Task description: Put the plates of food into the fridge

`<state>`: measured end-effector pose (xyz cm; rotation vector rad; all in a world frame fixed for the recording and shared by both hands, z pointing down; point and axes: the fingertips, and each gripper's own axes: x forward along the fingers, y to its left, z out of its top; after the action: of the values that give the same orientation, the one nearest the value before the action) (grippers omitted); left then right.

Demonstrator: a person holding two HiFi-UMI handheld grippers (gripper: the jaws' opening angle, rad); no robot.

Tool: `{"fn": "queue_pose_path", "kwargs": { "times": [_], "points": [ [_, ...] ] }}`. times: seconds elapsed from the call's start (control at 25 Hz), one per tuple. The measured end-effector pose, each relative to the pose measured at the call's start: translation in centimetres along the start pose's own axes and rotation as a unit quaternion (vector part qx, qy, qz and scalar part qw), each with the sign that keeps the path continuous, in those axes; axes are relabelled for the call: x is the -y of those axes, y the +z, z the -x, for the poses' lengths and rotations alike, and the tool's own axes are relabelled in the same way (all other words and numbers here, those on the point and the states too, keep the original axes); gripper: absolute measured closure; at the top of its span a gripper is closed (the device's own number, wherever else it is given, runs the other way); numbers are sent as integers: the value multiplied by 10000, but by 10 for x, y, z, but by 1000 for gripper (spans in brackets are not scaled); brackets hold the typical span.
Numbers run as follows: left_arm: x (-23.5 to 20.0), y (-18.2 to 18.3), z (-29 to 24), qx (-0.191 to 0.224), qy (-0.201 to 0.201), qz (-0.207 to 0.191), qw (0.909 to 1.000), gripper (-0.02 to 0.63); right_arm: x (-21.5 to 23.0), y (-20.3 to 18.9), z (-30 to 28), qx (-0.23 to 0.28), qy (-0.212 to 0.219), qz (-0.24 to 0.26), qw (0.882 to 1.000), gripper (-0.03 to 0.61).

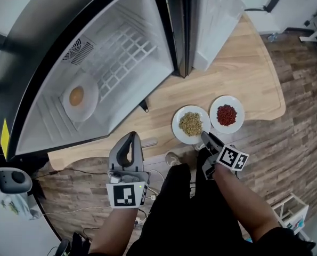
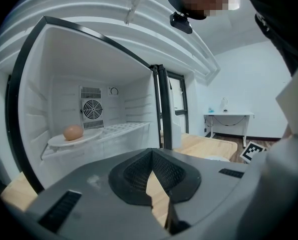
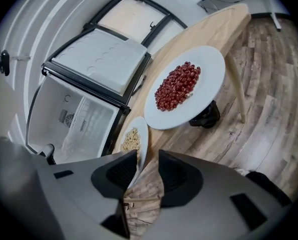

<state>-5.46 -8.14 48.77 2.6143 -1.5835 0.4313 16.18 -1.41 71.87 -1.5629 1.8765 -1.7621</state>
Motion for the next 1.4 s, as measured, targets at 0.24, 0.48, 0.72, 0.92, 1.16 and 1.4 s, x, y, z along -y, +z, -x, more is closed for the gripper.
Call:
{"fn": "queue_pose_path", "kwargs": {
  "times": [0.24, 0.48, 0.72, 0.92, 1.16, 1.4],
  "points": [
    [0, -4, -4, -35, 3, 25, 10000, 609, -10, 1, 0, -39, 240, -232, 9994, 517],
    [3, 4, -6, 15, -24, 129, 9999, 609, -34, 12, 12, 89, 653, -600, 9960, 545],
    [-2, 21, -1, 208, 123, 272, 9993, 609, -50, 26, 18, 51, 661, -465, 9967, 545],
    [-13, 34, 11, 374, 318, 164, 9987, 609, -80, 40, 26, 44, 989, -387, 9943, 545],
    [-31, 55, 29, 583, 676, 290, 9956, 609, -127, 53, 34, -33, 1434, -230, 9894, 545],
    [-47, 67, 46, 700, 992, 175, 9924, 610, -169, 69, 36, -86, 1812, -11, 9834, 545]
  ]
}}
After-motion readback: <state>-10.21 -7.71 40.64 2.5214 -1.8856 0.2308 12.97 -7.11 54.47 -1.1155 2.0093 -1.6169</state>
